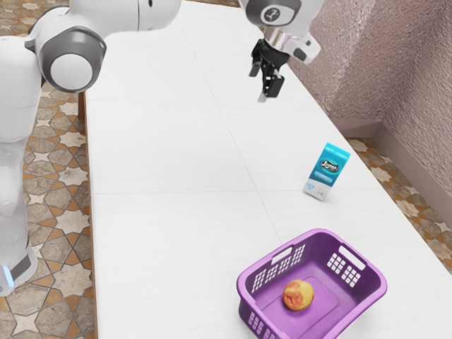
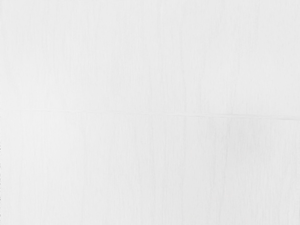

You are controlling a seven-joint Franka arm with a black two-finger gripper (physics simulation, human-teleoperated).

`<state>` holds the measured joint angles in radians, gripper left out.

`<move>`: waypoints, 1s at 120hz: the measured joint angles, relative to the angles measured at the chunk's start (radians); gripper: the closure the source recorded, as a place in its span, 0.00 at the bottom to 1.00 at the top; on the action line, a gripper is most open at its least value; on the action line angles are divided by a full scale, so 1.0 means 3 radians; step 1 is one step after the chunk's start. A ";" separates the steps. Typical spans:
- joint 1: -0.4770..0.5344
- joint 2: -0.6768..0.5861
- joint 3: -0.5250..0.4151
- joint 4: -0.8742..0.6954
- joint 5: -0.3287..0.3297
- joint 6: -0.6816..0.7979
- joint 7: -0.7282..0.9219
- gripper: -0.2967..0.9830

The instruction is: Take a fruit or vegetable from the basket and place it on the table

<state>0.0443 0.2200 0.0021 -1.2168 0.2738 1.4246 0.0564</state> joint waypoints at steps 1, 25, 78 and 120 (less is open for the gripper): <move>0.0003 0.0000 0.0003 0.0000 -0.0002 0.0002 0.0005 0.23; -0.0557 0.0057 -0.0071 -0.0268 0.0017 0.0037 0.0096 0.23; -0.1037 0.0079 -0.0082 -0.0132 -0.0279 0.0276 -0.0168 0.23; -0.1403 0.0908 -0.0447 0.0575 -0.0737 0.0428 -0.2131 0.23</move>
<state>-0.3764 0.4923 -0.1321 -1.0445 0.0526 1.5531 -0.5829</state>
